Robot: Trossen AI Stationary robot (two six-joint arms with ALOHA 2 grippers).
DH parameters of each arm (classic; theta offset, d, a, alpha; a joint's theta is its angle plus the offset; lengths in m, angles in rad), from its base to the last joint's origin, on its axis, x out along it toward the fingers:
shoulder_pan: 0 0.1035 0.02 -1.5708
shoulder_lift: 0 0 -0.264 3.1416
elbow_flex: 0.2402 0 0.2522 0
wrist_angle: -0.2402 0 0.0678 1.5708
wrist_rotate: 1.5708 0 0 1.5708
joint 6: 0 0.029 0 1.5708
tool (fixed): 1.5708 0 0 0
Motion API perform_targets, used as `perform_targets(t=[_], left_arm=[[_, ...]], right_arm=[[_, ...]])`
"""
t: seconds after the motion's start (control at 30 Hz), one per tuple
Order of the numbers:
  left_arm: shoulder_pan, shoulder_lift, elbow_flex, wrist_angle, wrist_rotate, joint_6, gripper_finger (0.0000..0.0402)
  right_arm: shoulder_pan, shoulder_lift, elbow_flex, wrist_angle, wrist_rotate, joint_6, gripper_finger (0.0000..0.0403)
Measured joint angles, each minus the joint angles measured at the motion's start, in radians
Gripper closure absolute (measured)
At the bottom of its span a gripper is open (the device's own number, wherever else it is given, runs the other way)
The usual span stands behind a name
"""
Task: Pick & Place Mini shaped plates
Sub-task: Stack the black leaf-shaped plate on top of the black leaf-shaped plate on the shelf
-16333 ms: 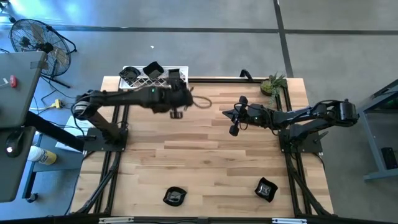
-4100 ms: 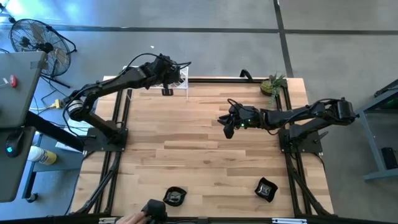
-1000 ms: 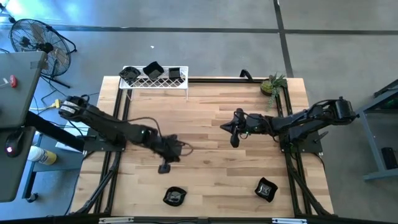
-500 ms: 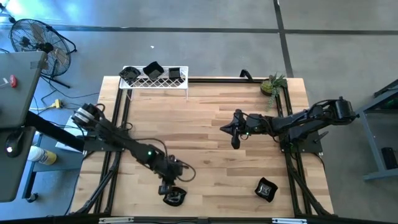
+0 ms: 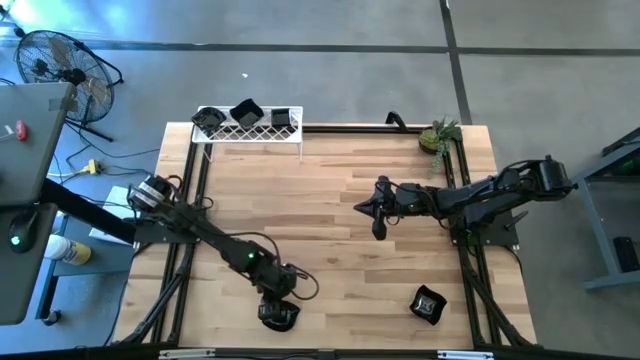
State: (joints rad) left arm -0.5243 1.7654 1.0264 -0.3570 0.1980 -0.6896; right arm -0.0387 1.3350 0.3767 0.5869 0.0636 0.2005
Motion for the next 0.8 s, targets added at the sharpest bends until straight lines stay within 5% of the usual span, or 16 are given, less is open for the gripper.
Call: perform_targets(t=[0.27,0.57,0.8], left_arm=[[0.0,0.001,-0.001,0.005,0.0,0.004,0.0278],[0.0,0.001,-0.001,0.03,0.009,0.063,0.0387],[0.001,0.001,0.021,0.009,0.027,0.124,0.0398]], right_arm=[[0.0,0.0,0.0,0.0,0.0,0.0,0.0395],[0.0,0.0,0.0,-0.003,0.0,-0.001,0.0401],[0.0,0.0,0.0,-0.006,0.0,-0.002,0.0396]])
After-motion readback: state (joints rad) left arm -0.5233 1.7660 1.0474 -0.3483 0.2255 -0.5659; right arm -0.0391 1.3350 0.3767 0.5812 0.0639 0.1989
